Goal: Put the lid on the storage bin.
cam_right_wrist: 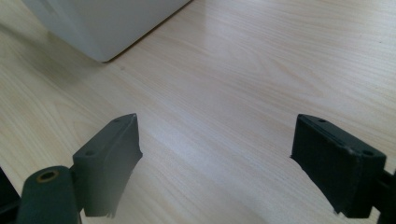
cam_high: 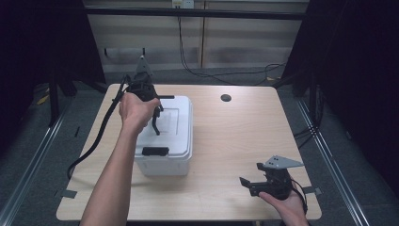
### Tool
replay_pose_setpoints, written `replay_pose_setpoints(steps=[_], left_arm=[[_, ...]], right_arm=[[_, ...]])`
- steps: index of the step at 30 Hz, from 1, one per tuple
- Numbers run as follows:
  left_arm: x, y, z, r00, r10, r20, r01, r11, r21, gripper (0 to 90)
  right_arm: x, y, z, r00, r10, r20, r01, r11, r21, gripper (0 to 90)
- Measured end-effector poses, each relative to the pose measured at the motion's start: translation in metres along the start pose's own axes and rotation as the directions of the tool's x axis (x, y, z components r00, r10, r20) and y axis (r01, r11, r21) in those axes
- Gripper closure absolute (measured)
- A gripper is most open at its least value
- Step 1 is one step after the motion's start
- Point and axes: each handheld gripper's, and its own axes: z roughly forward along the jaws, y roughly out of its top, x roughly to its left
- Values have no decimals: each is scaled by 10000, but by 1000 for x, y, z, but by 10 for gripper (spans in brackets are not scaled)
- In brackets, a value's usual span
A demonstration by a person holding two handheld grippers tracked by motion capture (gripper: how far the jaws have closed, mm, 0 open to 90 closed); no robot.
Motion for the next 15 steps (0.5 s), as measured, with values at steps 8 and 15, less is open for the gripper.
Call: replay_pose_setpoints(steps=[8, 15], left_arm=[[-1, 0, 3, 9999, 141, 76, -141, 9999, 8, 847], [-3, 0, 8, 9998, 167, 147, -168, 9998, 60, 848]], right_arm=[[0, 0, 0, 10000, 5, 12, -5, 10000, 7, 145], [0, 0, 0, 10000, -6, 10, 6, 10000, 20, 145]])
